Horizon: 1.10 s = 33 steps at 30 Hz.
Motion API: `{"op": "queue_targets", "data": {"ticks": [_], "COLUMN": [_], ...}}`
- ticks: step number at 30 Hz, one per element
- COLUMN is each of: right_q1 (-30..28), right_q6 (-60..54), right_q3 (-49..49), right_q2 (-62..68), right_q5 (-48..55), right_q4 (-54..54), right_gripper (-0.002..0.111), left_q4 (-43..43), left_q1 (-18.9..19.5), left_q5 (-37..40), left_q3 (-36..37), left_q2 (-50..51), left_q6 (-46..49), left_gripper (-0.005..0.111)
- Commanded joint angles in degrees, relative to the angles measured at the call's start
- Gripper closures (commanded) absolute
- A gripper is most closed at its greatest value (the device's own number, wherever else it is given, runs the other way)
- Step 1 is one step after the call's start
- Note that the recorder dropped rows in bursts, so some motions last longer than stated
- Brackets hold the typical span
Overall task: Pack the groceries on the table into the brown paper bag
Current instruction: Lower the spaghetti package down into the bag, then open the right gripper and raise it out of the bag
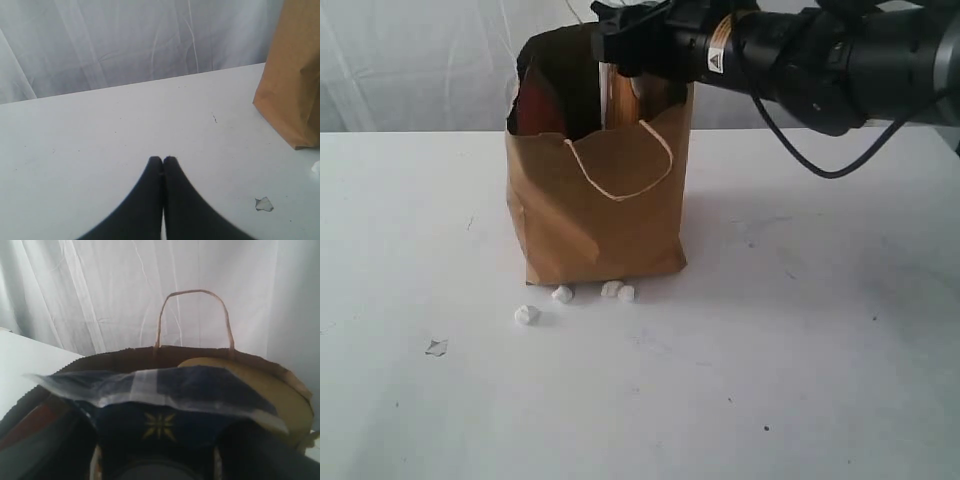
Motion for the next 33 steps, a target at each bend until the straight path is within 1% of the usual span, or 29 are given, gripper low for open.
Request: {"op": "queue_targets", "data": {"ticks": [1, 3, 14, 28, 33], "right_q1": [0.31, 0.31, 0.31, 0.31, 0.31], "right_q6": [-0.12, -0.22, -1.21, -6.24, -6.38], "right_q3": [0.06, 0.06, 0.06, 0.06, -0.05], "right_q2": [-1.38, -2.05, -3.93, -7.29, -7.55], "right_q5": [2.87, 3.19, 2.73, 1.39, 1.10], "right_q4": [0.29, 0.29, 0.29, 0.29, 0.29], "right_gripper": [0.037, 0.035, 0.035, 0.035, 0.035], "left_q4": [-0.45, -0.45, -0.45, -0.45, -0.45], "left_q1": [0.11, 0.11, 0.11, 0.11, 0.11], "left_q5": [-0.60, -0.60, -0.60, -0.60, -0.60], "left_q3": [0.20, 0.20, 0.20, 0.20, 0.20], "left_q2": [-0.17, -0.17, -0.17, -0.17, -0.17], "left_q6": [-0.08, -0.08, -0.08, -0.08, -0.08], "left_gripper": [0.107, 0.107, 0.107, 0.107, 0.107]}}
